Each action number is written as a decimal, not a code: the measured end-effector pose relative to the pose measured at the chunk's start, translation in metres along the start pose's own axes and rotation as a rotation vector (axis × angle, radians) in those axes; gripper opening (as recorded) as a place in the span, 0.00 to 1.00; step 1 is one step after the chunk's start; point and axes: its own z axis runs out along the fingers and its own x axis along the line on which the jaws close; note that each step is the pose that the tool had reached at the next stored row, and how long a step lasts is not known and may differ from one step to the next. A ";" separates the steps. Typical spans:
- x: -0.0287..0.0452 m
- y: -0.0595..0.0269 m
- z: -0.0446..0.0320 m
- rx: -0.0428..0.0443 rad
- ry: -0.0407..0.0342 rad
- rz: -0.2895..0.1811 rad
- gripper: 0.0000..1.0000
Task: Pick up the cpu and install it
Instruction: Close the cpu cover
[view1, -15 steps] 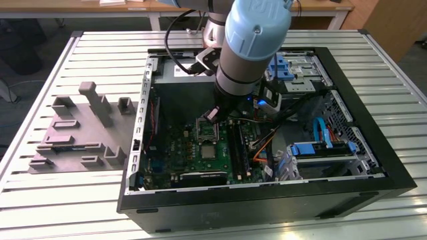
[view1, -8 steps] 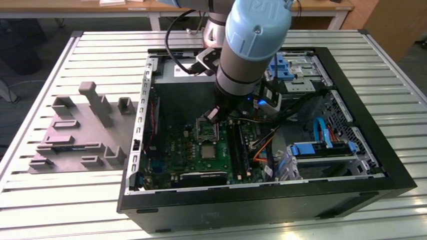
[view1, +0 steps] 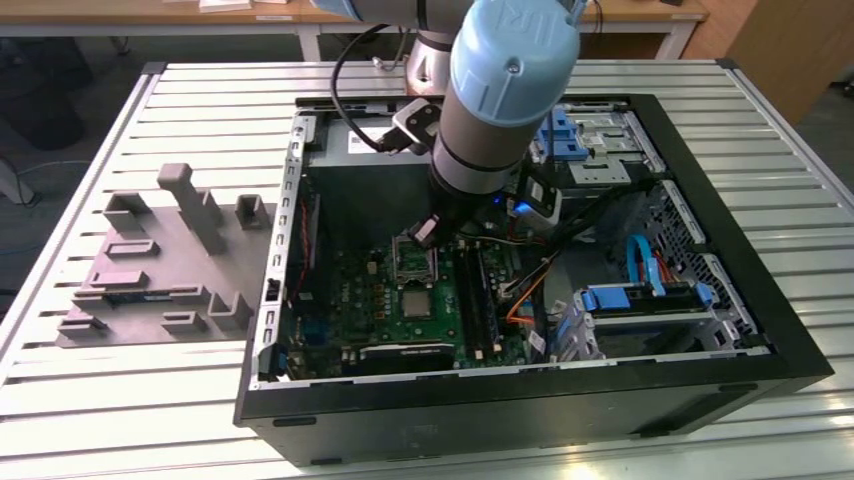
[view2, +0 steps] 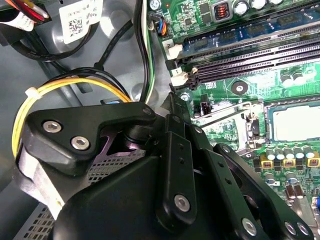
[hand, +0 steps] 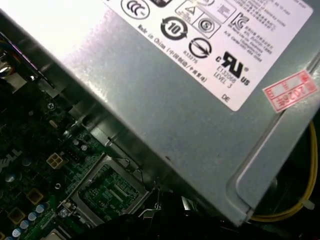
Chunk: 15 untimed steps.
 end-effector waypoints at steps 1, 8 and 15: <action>0.0000 0.0000 0.0000 0.0030 0.0025 0.000 0.11; -0.0009 0.0017 -0.0068 0.0192 0.0163 0.001 0.11; -0.0015 0.0027 -0.0109 0.0495 0.0421 0.004 0.11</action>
